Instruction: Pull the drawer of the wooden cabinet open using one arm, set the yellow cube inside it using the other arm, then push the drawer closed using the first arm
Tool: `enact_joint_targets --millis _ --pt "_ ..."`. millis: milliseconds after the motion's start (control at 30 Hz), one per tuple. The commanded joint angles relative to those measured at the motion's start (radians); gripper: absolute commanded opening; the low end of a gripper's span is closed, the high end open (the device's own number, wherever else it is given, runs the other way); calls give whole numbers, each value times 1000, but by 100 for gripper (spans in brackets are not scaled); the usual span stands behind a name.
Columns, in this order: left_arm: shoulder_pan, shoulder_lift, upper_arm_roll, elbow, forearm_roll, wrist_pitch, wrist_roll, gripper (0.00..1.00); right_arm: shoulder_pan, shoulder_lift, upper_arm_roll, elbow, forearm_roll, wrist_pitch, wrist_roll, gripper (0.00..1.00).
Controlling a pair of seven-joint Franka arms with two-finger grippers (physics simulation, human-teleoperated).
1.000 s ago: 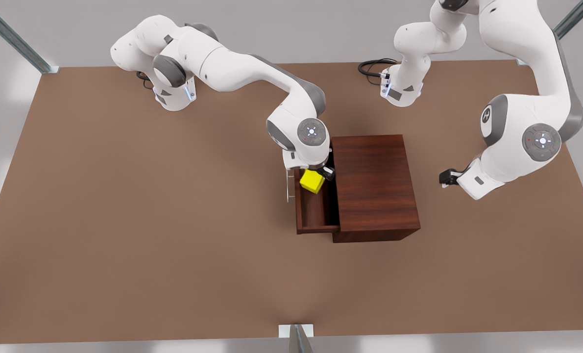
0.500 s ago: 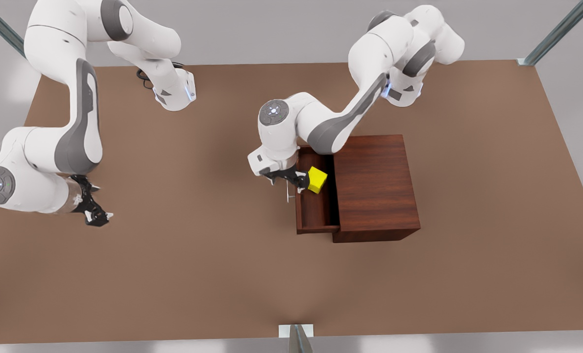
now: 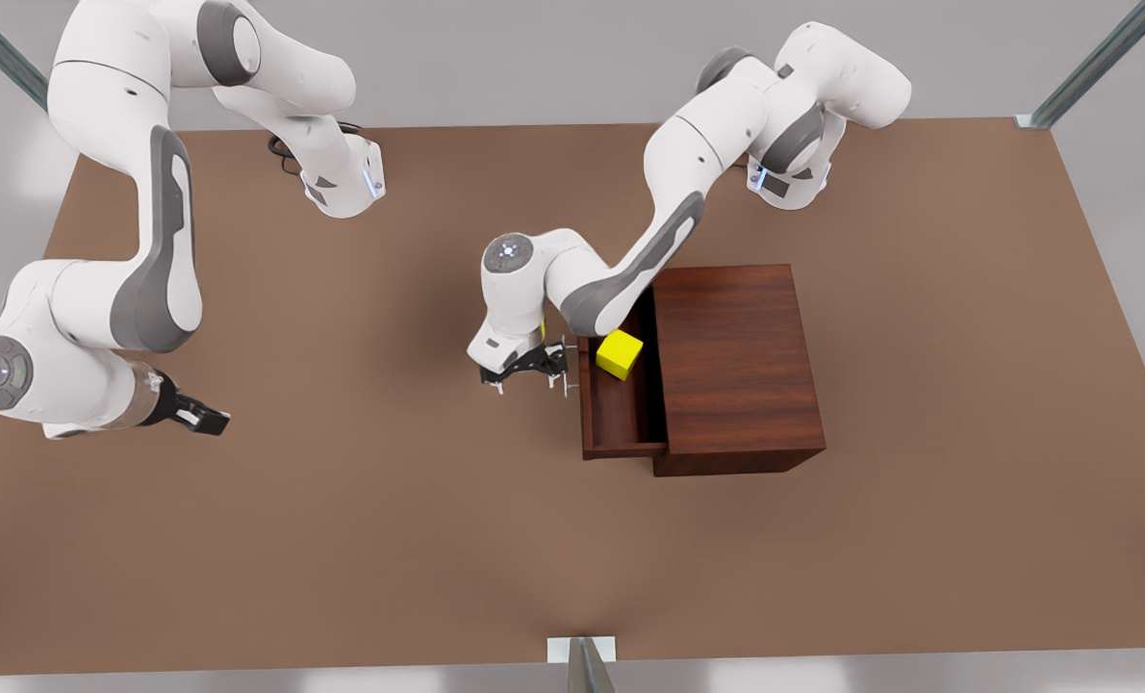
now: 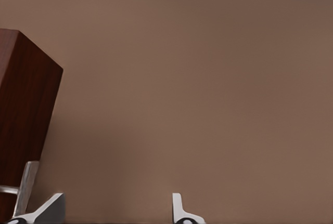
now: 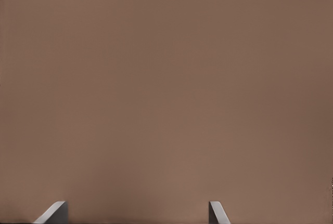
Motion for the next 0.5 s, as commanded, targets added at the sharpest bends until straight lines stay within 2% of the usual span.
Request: enact_joint_targets --millis 0,133,333,467 --pt "0 3 0 -14 -5 54 -438 100 0 1 2 0 0 3 -405 100" --pt "11 -4 0 -47 -8 10 -318 100 2 2 3 0 -1 5 -396 100" --pt "26 -54 2 -41 -15 -213 -176 100 2 2 5 0 0 3 -392 100" --pt "49 -47 1 -46 -14 -222 -143 100 3 8 6 0 -1 5 -384 100"
